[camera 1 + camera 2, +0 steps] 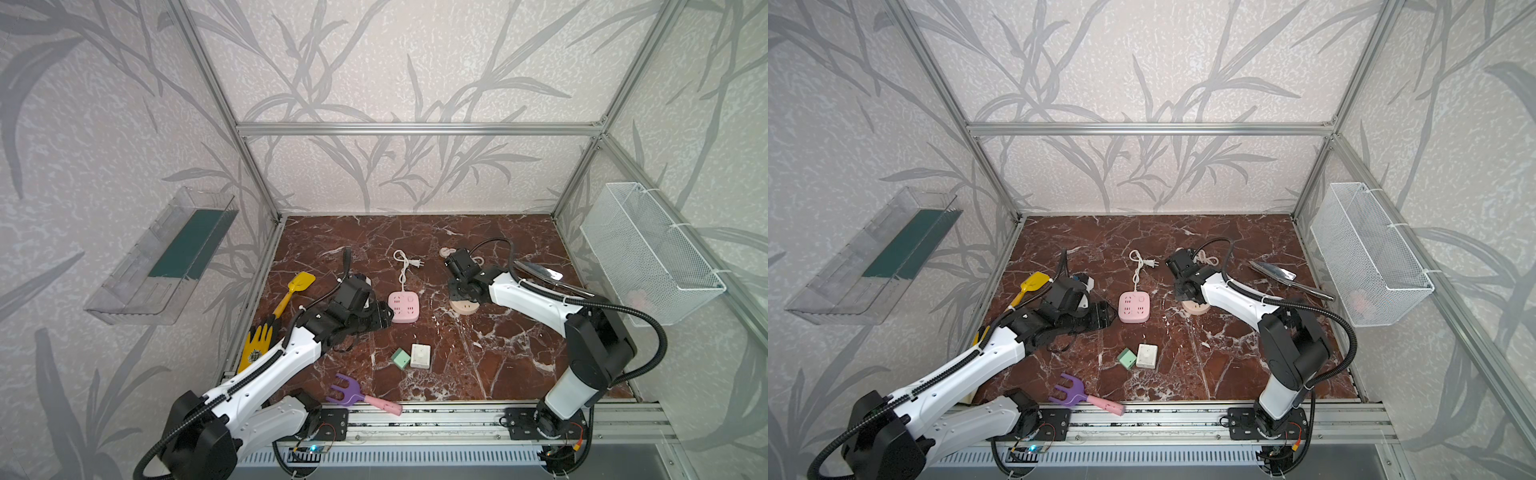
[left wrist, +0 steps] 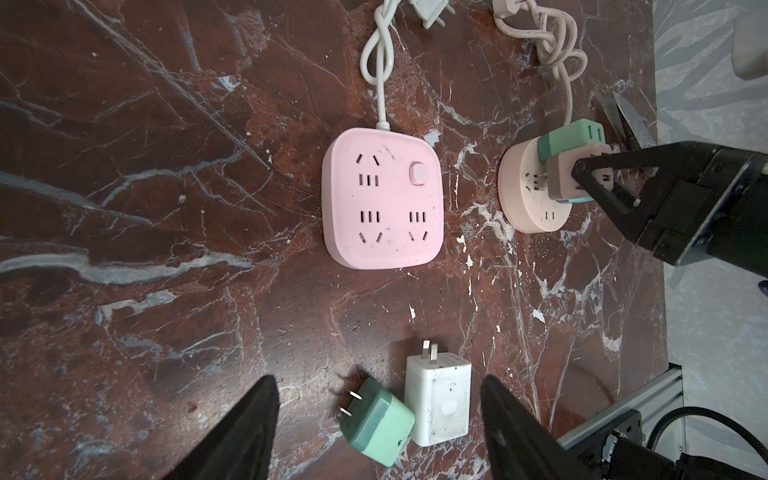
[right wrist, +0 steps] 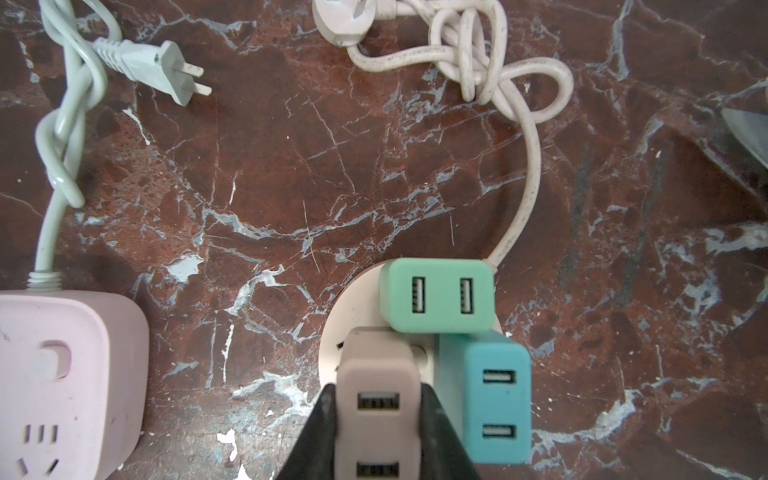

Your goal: Insert the plug

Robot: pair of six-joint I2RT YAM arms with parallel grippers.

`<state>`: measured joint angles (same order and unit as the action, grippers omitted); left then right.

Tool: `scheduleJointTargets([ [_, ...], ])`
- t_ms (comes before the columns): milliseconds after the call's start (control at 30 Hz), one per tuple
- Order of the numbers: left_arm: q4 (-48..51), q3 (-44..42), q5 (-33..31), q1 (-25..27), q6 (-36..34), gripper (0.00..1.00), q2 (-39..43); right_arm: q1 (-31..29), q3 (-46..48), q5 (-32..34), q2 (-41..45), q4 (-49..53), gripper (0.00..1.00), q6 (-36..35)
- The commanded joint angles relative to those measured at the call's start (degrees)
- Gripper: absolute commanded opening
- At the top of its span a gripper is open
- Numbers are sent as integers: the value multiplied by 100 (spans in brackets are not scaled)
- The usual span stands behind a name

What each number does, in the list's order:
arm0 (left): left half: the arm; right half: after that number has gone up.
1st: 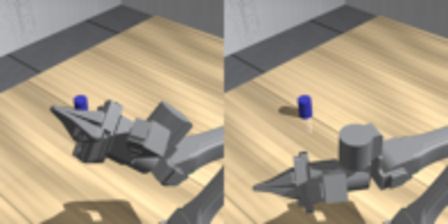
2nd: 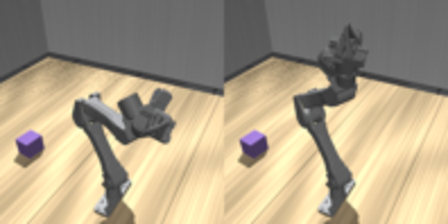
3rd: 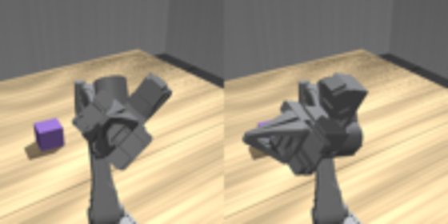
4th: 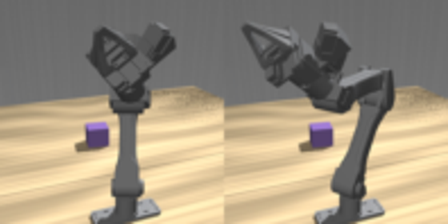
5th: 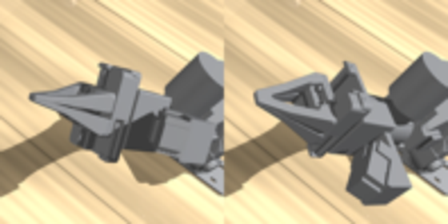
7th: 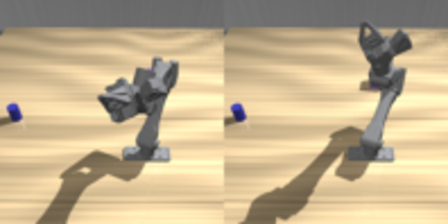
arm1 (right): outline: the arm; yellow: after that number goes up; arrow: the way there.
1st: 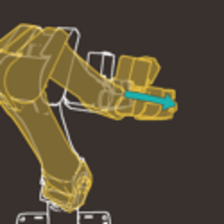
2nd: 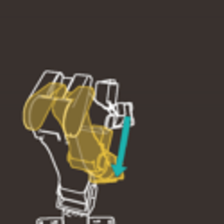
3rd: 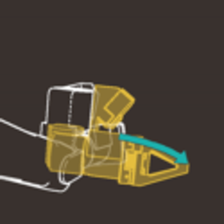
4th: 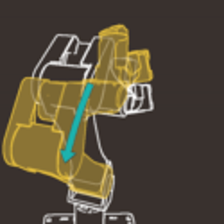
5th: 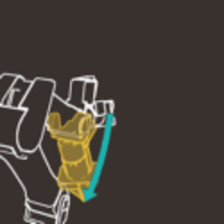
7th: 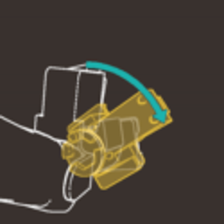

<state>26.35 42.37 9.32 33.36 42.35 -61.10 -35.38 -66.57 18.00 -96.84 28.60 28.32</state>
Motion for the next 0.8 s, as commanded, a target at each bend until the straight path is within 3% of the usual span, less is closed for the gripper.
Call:
scheduleJointTargets([
  [0,-25,-63,11,-2,65,75,28,-36,-77,87,-63,126,0,69],
  [500,-81,-147,52,2,107,75,81,-30,-348,-23,-448,495,0,286],
  [767,-173,-166,144,0,133,74,30,126,-426,-501,-298,811,0,273],
])
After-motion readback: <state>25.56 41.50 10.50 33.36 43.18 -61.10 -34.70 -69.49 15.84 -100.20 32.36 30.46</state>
